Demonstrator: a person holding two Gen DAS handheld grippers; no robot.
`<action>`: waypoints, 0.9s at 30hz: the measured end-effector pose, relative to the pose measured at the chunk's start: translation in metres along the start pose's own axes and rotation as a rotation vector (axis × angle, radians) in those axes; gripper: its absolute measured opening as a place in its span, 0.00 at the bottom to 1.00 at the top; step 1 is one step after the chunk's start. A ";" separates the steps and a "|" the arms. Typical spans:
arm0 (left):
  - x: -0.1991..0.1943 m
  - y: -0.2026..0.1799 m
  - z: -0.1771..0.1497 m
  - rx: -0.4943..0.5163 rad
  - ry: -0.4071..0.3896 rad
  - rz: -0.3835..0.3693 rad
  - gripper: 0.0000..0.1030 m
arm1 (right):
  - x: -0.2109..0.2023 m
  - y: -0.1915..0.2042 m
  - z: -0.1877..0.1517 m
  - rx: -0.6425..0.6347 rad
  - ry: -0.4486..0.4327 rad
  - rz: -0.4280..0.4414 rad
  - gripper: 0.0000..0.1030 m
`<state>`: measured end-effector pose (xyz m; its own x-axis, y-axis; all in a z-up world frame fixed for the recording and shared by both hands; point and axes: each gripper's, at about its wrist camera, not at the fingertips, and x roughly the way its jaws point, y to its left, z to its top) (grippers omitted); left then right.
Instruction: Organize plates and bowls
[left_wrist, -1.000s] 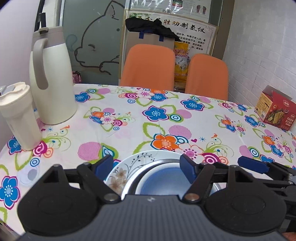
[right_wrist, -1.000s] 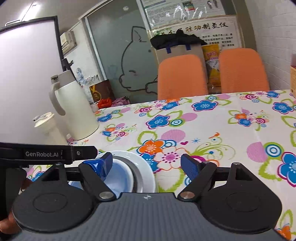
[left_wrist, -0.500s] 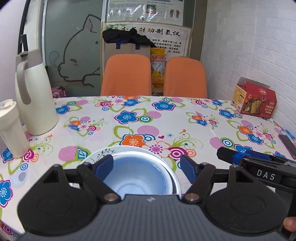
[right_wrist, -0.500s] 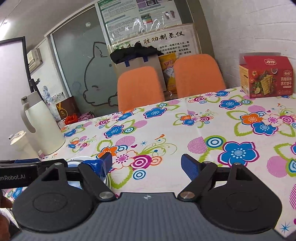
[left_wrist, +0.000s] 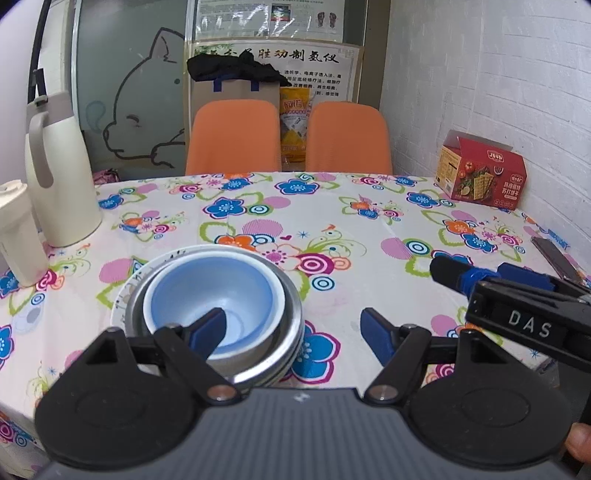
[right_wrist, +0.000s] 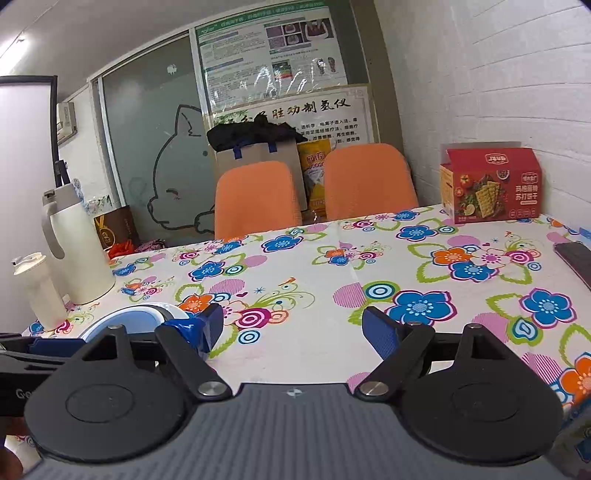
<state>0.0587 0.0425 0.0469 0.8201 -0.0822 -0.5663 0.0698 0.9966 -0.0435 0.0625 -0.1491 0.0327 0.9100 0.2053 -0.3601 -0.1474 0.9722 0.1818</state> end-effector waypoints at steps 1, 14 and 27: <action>0.000 -0.002 -0.003 0.007 0.005 0.001 0.71 | -0.002 -0.002 -0.002 0.004 -0.003 -0.012 0.67; -0.006 -0.014 -0.042 0.008 0.044 0.014 0.71 | -0.016 -0.011 -0.035 0.012 0.042 -0.039 0.68; -0.035 -0.026 -0.091 0.052 0.034 0.066 0.71 | -0.048 -0.008 -0.074 -0.010 0.081 -0.047 0.68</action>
<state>-0.0234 0.0194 -0.0066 0.8040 -0.0151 -0.5945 0.0461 0.9983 0.0370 -0.0090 -0.1585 -0.0191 0.8818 0.1676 -0.4408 -0.1094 0.9819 0.1545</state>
